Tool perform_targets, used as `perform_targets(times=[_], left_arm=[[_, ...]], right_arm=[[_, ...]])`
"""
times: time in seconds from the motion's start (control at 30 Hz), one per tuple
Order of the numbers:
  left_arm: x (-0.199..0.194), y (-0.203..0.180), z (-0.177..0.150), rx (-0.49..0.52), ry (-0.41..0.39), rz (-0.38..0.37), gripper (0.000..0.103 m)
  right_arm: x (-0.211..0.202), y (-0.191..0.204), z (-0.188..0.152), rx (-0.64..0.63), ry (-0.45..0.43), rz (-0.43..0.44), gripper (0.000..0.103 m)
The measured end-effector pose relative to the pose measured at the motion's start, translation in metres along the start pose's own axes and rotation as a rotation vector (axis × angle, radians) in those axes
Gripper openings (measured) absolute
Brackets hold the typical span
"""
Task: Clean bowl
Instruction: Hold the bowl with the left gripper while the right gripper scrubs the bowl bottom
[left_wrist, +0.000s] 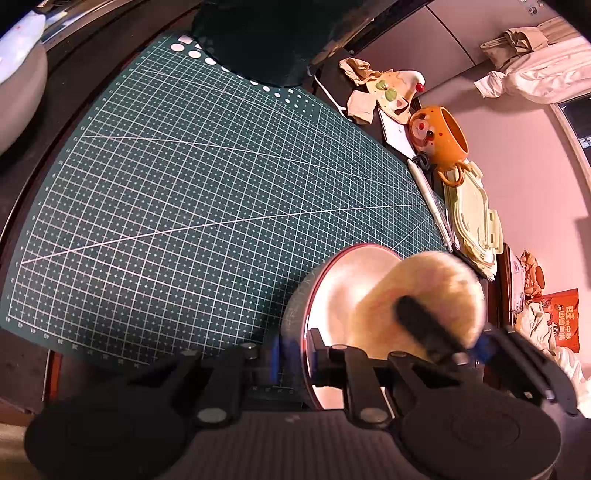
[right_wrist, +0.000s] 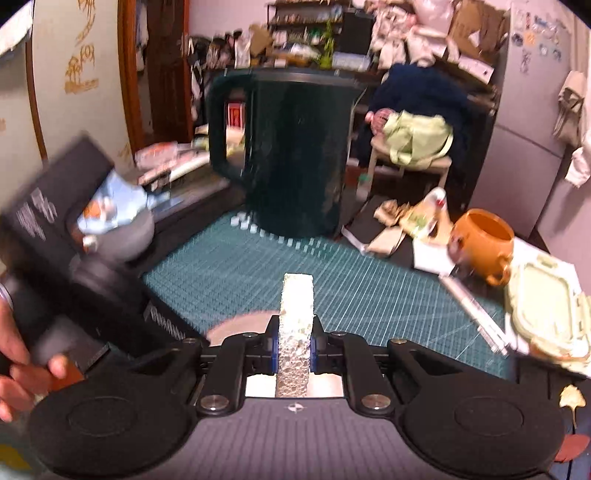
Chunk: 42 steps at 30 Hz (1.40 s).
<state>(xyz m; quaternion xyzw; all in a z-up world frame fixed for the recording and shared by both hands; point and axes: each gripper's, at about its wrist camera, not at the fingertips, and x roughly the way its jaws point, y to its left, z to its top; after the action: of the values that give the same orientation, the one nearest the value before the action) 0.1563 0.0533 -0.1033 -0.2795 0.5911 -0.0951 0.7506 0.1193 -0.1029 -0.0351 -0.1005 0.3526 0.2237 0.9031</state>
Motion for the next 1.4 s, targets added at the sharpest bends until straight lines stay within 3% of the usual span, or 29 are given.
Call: perform_targets(times=[0.17, 0.33, 0.4, 0.67, 0.8, 0.87, 0.97, 1.23, 1.4], left_arm=[[0.000, -0.001, 0.000, 0.000, 0.000, 0.002, 0.014], [-0.001, 0.004, -0.002, 0.006, 0.000, -0.002, 0.014], [-0.002, 0.004, -0.002, 0.006, 0.000, -0.002, 0.014], [-0.001, 0.001, -0.003, 0.001, 0.002, -0.002, 0.014], [-0.001, 0.001, -0.002, -0.002, 0.003, -0.003, 0.014], [-0.001, 0.001, -0.002, -0.003, 0.003, -0.003, 0.014], [-0.002, 0.001, -0.002, -0.005, 0.003, -0.002, 0.014], [-0.002, 0.000, -0.003, -0.004, 0.002, 0.000, 0.014], [-0.001, 0.000, -0.003, -0.005, 0.001, 0.000, 0.014]], right_arm=[[0.016, 0.005, -0.006, 0.006, 0.067, 0.026, 0.013], [0.019, 0.019, -0.011, -0.116, 0.079, -0.089, 0.013], [0.018, 0.021, -0.013, -0.168, 0.073, -0.152, 0.013], [-0.005, 0.019, -0.002, -0.198, -0.008, -0.217, 0.013], [-0.013, 0.016, 0.004, -0.141, -0.028, -0.165, 0.013], [-0.014, 0.003, 0.008, -0.010, -0.007, -0.031, 0.013], [-0.007, -0.004, 0.007, 0.071, 0.033, 0.051, 0.013], [0.018, 0.004, -0.005, 0.009, 0.115, 0.021, 0.013], [0.021, 0.008, -0.008, -0.051, 0.119, -0.051, 0.013]])
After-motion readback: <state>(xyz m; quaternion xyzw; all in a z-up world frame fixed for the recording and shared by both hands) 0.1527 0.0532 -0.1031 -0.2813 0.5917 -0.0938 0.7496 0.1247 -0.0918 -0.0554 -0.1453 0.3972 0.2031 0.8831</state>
